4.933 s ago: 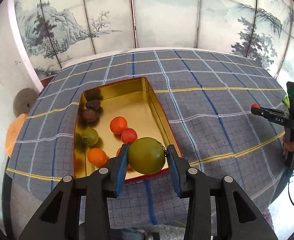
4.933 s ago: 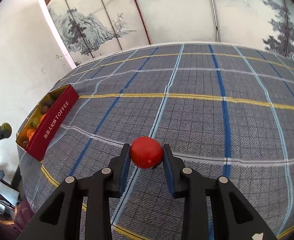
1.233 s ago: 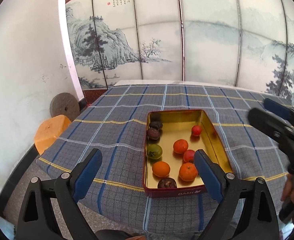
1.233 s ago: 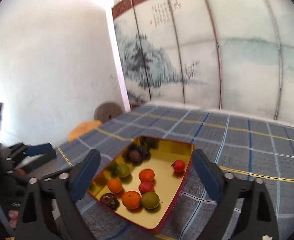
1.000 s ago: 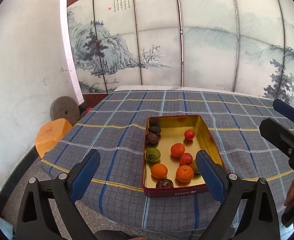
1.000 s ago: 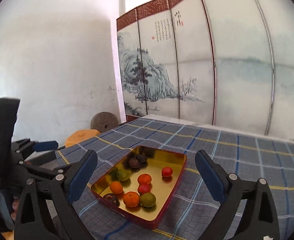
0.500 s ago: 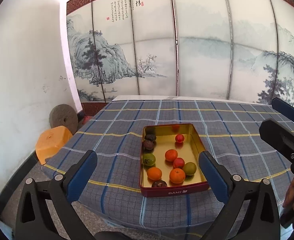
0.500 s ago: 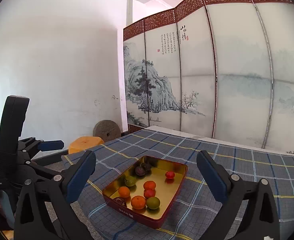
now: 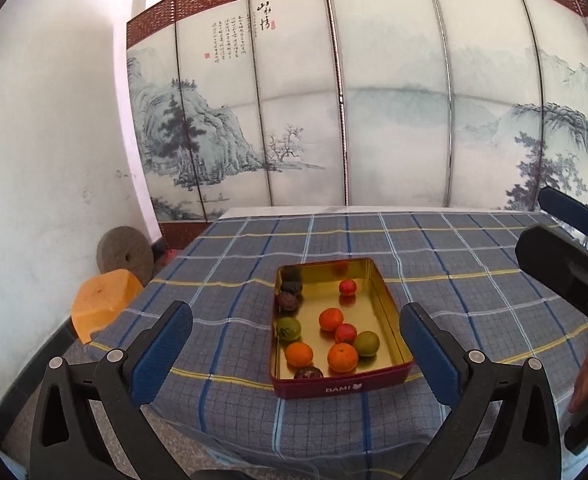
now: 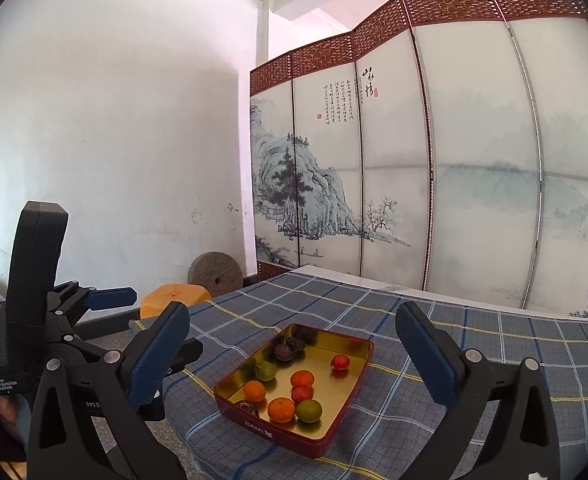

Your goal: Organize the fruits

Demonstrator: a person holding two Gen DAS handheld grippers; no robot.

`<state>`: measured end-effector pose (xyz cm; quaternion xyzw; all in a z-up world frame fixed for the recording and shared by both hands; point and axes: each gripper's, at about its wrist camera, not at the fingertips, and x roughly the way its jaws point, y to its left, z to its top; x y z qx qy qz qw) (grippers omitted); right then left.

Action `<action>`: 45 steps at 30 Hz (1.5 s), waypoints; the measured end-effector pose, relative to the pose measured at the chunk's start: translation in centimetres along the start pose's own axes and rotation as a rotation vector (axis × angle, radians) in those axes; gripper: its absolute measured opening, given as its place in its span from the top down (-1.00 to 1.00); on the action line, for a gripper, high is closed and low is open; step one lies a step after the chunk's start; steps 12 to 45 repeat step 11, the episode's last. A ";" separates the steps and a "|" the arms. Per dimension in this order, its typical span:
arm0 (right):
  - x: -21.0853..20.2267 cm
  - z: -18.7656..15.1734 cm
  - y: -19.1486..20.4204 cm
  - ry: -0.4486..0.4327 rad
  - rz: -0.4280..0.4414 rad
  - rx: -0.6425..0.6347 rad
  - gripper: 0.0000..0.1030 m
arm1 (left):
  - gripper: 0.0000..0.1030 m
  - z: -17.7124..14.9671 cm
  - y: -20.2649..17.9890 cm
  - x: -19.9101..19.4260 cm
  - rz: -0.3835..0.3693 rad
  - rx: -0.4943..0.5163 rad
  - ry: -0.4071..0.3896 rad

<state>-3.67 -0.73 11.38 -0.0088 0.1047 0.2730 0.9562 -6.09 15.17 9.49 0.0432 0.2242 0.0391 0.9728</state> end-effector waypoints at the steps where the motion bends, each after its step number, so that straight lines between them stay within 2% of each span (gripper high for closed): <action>1: 0.0 0.0 -0.1 0.001 -0.002 0.002 -0.99 | -0.99 0.1 -0.2 -0.1 0.010 0.005 -0.005; 11: -0.7 -1.0 -1.7 0.022 -0.023 0.044 -0.99 | -0.99 0.1 -1.5 0.3 0.000 0.005 0.049; 45: -0.7 -1.0 -1.7 0.022 -0.023 0.044 -0.99 | -0.99 0.1 -1.5 0.3 0.000 0.005 0.049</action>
